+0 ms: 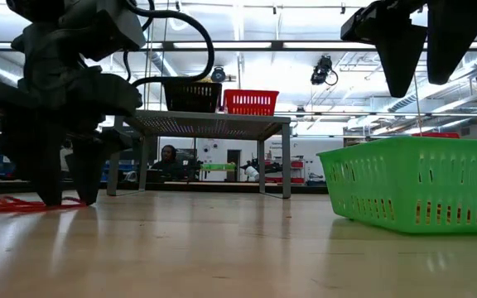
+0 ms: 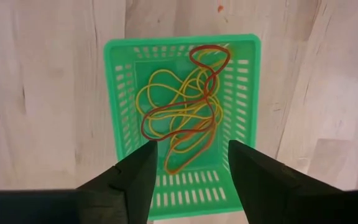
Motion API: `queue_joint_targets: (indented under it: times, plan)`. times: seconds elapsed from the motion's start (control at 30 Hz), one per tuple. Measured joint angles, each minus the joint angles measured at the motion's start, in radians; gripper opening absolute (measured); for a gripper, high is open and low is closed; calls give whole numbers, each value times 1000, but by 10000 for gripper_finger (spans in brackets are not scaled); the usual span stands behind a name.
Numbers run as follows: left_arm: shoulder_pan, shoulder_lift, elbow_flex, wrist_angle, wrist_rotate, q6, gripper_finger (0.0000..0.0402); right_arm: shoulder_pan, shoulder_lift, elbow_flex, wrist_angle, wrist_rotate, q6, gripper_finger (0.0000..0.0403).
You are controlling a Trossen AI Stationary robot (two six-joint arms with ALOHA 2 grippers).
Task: Pick & Place Office Desk Supplies
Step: Put the top red rubber band into the green bin
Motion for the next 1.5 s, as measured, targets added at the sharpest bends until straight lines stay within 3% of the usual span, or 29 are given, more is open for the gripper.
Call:
queue_joint_targets:
  times: [0.13,0.3,0.37,0.53,0.63,0.73,0.93,1.13,1.5]
  plan:
    - [-1,-11,-5,4,-19,12,167,0,0,0,8,3,0,203]
    - [-5,-11,-8,9,-46,52,43,0,0,0,13,2,0,203]
    - [-5,-10,-8,12,-63,61,13,0,0,0,13,2,0,203]
    - [-22,-7,29,17,-130,102,4,0,0,0,18,11,-25,203]
    - [-39,2,72,47,-196,151,3,0,0,0,53,79,-43,203]
    - [-43,-7,116,98,-266,204,3,0,-1,0,123,136,-79,203]
    - [-45,-7,151,227,-303,308,2,0,-1,-1,327,221,-156,203]
    - [-45,-6,149,352,-324,388,1,-4,-2,-109,633,251,-211,204]
    - [-60,-8,149,503,-314,465,1,-70,-26,-539,1395,359,-226,204]
